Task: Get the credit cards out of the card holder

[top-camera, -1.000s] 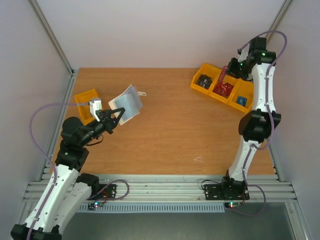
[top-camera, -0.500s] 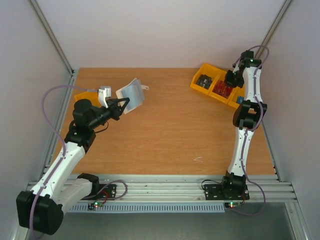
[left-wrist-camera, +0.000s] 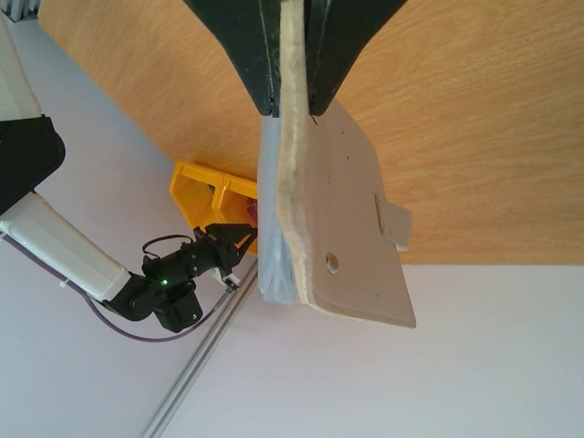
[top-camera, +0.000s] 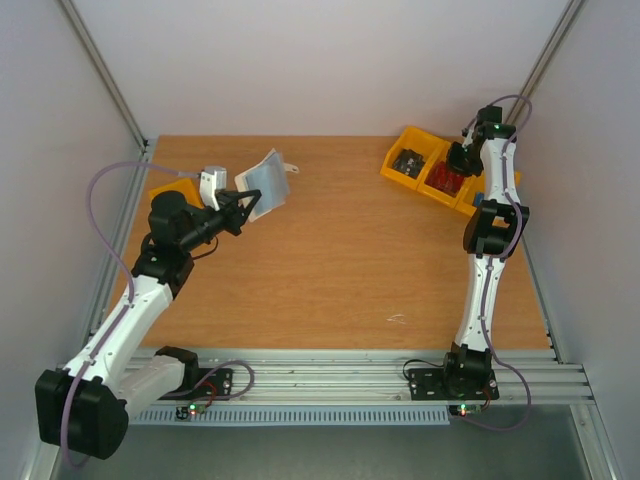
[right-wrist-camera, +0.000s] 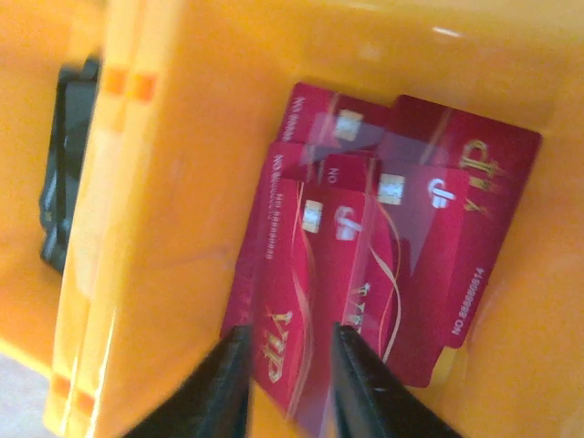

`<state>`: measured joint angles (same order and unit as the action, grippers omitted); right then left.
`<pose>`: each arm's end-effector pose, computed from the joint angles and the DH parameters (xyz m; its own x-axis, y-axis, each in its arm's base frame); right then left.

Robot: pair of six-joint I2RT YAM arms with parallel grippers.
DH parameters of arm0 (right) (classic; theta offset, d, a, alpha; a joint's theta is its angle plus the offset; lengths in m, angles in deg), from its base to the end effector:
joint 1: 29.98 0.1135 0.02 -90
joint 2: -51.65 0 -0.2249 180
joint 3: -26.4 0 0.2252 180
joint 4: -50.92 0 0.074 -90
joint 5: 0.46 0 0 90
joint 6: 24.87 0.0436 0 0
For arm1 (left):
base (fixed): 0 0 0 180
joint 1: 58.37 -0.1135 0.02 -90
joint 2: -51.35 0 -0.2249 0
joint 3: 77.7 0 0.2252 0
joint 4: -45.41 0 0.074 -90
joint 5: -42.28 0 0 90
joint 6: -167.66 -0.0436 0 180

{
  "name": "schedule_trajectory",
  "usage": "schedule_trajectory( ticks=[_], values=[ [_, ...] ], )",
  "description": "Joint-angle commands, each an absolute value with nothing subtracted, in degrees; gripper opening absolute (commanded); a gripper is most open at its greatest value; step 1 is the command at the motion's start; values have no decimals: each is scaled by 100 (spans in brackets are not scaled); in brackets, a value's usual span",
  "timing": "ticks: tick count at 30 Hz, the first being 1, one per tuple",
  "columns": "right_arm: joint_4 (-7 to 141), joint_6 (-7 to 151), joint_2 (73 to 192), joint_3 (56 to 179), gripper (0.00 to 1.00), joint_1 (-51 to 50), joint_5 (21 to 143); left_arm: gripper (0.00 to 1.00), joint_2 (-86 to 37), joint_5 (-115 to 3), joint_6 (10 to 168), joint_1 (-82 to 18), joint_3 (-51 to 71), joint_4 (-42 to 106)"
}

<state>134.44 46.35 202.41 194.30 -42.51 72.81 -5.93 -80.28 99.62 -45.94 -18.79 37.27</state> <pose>0.4692 -0.0914 0.1837 -0.8774 -0.1208 -0.4642 -0.1978 0.9728 0.1207 0.2231 -0.0732 0.2966 -0.3658 -0.2421 -0.8986 0.6111 0.6657 -0.4281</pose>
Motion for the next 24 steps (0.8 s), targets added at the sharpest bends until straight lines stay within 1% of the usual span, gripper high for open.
schedule_trajectory(
  ticks=[1,2,3,6,8,12,15,17,20,22,24],
  values=[
    [13289,4757,20174,19617,32,-4269,7847,0,-570,-7971,9690,-4624,-1713,4226],
    [13271,4723,20040,19619,38,-4264,7968,0,-559,-7971,9677,-4624,-1734,4238],
    [13255,4668,19915,19619,41,-4257,8094,0,-540,-7971,9668,-4624,-1760,4255],
    [13185,4492,19446,19621,45,-4158,8454,0,-444,-7992,9641,-4624,-1848,4279],
    [13183,4434,19130,19603,45,-3994,8519,0,-362,-8025,9647,-4624,-1885,4259],
    [13275,4300,18449,19329,46,-3376,8044,0,-227,-8191,9714,-4624,-1829,4100],
    [13150,3799,17744,18811,47,-2647,7356,0,-111,-8560,9863,-4629,-1714,4093],
    [13021,3439,17221,18281,47,-2192,6596,0,19,-9068,9805,-4624,-1585,4195],
    [12469,3361,16118,17203,48,-1988,3863,0,372,-9797,9574,-4631,-1313,4304],
    [11767,3582,15396,16347,49,-1849,2408,0,563,-10150,9692,-4632,-1236,4264],
    [11176,3879,14846,15700,51,-1647,1757,0,749,-10264,9873,-4632,-1300,4264]
  ],
)
